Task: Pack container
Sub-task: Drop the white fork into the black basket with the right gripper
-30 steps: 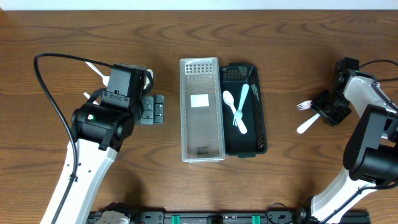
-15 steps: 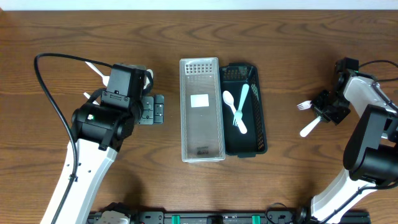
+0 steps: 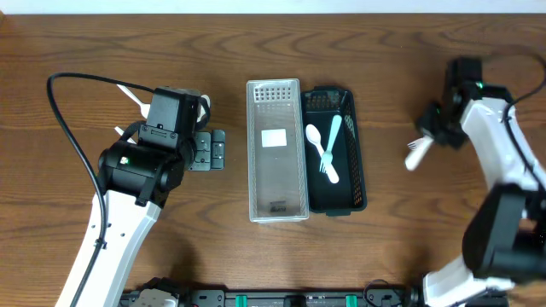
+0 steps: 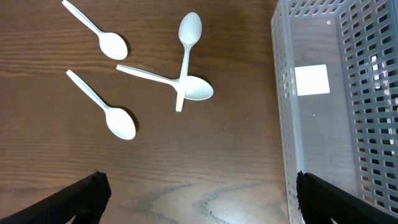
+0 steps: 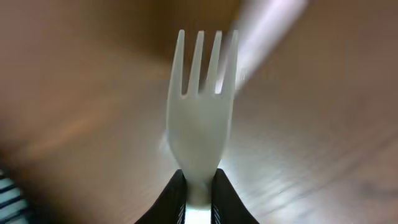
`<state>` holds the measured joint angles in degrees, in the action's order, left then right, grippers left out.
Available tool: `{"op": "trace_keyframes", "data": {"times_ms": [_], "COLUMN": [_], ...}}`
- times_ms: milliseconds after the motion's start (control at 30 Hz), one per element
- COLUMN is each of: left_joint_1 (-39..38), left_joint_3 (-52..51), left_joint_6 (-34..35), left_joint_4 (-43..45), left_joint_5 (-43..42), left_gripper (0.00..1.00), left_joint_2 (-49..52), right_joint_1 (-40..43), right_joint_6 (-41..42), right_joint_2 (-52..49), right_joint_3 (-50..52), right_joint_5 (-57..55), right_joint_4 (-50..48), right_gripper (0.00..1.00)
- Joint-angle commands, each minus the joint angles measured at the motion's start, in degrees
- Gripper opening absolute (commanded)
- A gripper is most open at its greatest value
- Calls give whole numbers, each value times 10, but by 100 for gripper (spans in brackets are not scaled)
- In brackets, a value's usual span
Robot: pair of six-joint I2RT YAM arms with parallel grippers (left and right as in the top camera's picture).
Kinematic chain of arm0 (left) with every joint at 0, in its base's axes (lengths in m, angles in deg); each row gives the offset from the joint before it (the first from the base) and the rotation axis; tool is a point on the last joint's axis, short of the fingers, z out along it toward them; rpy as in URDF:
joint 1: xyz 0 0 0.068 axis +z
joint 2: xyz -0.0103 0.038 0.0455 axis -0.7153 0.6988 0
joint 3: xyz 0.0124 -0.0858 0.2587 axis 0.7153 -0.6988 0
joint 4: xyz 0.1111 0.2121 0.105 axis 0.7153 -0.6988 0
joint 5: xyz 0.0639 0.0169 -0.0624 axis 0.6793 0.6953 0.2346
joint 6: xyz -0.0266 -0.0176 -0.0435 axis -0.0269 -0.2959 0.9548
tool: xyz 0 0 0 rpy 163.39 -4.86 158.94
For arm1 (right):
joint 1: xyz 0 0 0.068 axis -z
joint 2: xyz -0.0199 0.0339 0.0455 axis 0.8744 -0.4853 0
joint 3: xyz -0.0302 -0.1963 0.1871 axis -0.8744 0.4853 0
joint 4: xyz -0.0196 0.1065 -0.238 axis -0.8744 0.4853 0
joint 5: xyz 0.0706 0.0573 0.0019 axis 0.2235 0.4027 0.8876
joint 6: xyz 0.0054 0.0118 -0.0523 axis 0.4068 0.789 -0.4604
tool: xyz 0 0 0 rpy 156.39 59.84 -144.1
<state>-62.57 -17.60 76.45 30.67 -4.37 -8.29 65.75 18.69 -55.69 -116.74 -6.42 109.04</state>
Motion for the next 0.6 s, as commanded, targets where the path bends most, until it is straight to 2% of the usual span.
{"op": "trace_keyframes", "data": {"times_ms": [0,100,267,567], "left_joint_1": [3,3,3,3], "left_joint_3": [9,9,9,9], "left_joint_6": [5,5,5,5], "left_joint_4": [-1,-1,-2,-2], "left_joint_5": [7,7,7,7], "left_gripper": [98,98,98,98], "left_joint_2": [-2,-2,-2,-2], "right_joint_1": [-94,-170,-264,-316], "right_joint_6": [-42,-54,-48,-36], "right_joint_2": [75,82,52,-96], "right_joint_3": [-69,-102,-100,-97], "right_joint_5": [9,8,8,9], "right_joint_4": [6,7,2,18], "right_gripper": [1,1,1,1]}}
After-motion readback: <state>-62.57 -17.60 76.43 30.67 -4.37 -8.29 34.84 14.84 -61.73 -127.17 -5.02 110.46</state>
